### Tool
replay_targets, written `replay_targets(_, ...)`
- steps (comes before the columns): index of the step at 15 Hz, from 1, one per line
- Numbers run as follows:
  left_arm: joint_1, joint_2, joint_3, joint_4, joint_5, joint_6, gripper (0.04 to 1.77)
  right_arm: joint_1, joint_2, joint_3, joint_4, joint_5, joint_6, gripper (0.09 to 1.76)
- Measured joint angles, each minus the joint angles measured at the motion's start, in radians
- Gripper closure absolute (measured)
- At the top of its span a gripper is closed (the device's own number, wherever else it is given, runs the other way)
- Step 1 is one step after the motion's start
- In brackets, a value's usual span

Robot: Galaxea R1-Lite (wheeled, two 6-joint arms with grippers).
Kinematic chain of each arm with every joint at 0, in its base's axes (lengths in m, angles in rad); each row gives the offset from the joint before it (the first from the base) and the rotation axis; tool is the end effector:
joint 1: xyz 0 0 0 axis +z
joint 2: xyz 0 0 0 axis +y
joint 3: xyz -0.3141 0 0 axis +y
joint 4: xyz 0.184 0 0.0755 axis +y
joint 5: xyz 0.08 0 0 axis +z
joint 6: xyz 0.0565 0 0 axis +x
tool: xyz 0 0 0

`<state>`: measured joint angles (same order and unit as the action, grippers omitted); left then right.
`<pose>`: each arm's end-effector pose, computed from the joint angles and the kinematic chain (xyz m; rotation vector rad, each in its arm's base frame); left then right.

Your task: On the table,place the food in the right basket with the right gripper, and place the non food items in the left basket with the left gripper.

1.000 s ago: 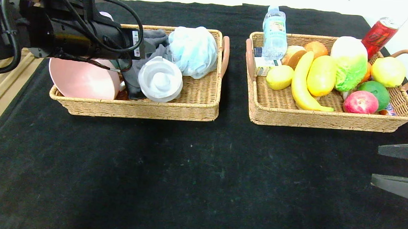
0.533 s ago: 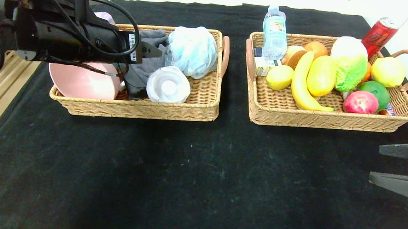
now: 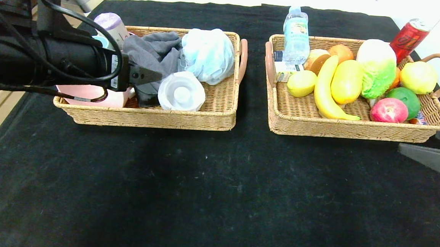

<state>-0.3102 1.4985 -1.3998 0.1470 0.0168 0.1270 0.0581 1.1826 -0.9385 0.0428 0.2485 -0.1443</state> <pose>0.2862 -0.0907 0.3371 0.1656 0.2245 -0.3071 0.2060 0.0259 0.2814 -0.1148 0.2642 0.3245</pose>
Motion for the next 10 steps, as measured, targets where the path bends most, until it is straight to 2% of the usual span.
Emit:
replay_targets(2,-0.021,-0.084,0.096,-0.003,0.003,0.021,0.18,-0.016,-0.005,0.033,-0.060,-0.039,0.010,0.14)
replay_targets(5,-0.034,-0.233,0.237,-0.007,0.005,0.024,0.15,-0.044,-0.044,0.077,-0.072,-0.036,0.013,0.14)
replay_targets(10,-0.034,-0.534,0.454,0.014,0.042,0.031,0.13,-0.051,-0.221,0.154,-0.050,-0.032,0.016,0.14)
